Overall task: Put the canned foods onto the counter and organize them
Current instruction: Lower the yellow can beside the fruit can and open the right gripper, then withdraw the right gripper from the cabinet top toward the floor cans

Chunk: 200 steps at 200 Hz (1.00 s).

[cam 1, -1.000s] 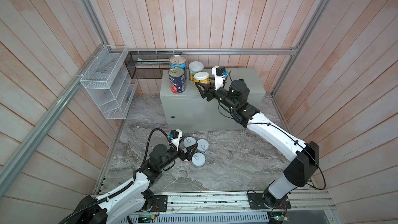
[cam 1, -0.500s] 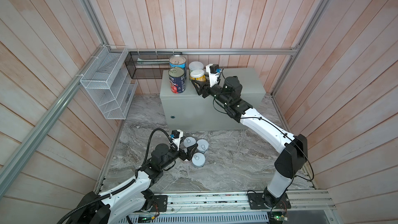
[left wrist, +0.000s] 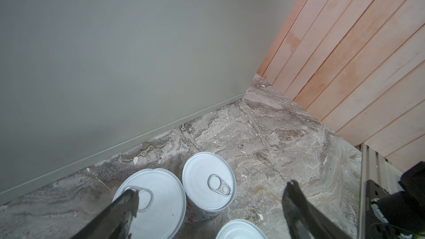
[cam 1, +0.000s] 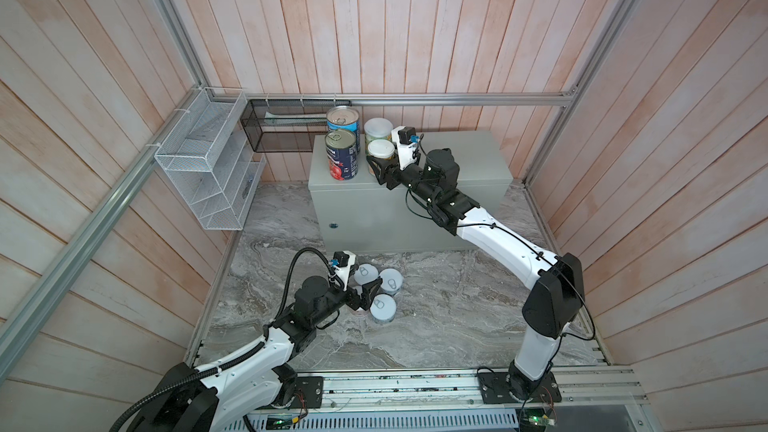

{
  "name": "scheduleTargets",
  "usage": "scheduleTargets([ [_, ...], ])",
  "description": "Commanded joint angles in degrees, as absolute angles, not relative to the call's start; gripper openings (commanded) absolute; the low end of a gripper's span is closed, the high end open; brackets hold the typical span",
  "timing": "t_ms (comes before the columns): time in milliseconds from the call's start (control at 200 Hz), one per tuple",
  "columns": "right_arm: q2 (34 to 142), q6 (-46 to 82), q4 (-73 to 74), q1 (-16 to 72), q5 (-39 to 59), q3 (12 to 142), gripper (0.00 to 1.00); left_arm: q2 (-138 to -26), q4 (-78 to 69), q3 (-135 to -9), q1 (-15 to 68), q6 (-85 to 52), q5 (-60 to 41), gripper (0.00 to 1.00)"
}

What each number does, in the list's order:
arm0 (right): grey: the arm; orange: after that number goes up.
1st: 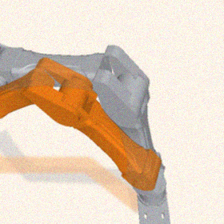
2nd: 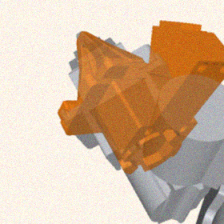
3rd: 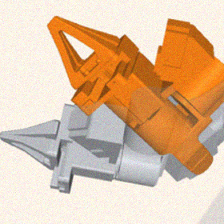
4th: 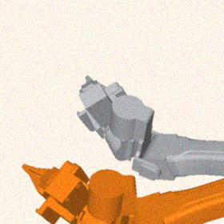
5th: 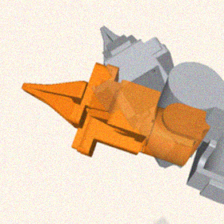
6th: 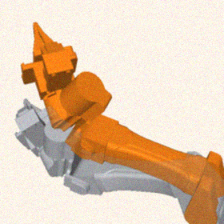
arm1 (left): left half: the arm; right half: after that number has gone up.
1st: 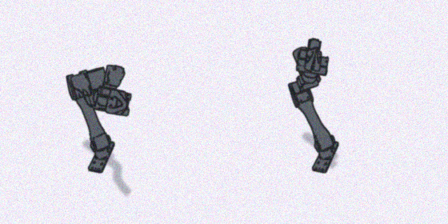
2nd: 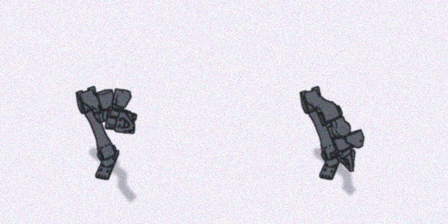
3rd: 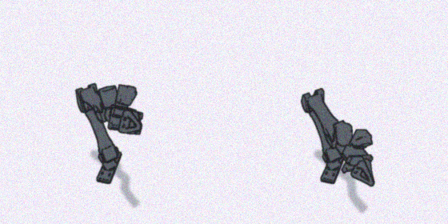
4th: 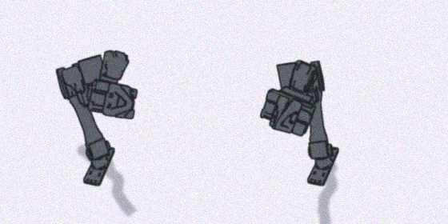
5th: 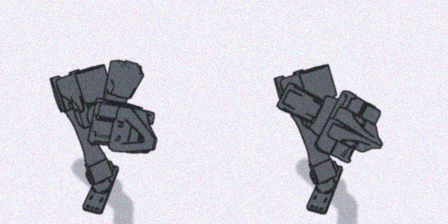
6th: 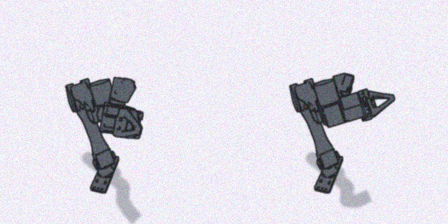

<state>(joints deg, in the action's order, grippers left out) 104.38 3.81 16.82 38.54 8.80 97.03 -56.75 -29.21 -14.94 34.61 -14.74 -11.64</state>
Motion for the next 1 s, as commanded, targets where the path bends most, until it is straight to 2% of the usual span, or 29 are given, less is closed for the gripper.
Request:
scheduleTargets([
  [0,105.5,3.1,20.0,38.4,6.8,99.3,0.68,-57.3,-30.4,-16.4,34.4,-14.0,-11.3,1.00],
  [340,108.1,4.4,18.2,38.3,8.7,102.0,0.69,-59.6,-30.3,-17.3,34.5,-14.4,-11.7,1.00],
  [395,108.1,4.8,18.0,38.4,8.7,101.8,0.72,-59.8,-30.1,-17.5,34.5,-14.3,-11.8,1.00],
  [600,105.1,4.8,20.8,38.4,7.3,97.5,0.94,-60.1,-30.0,-17.6,34.5,-14.3,-11.7,1.00],
  [995,94.6,6.2,22.1,38.4,4.6,86.3,0.98,-60.6,-29.3,-18.0,34.5,-14.5,-11.3,1.00],
])
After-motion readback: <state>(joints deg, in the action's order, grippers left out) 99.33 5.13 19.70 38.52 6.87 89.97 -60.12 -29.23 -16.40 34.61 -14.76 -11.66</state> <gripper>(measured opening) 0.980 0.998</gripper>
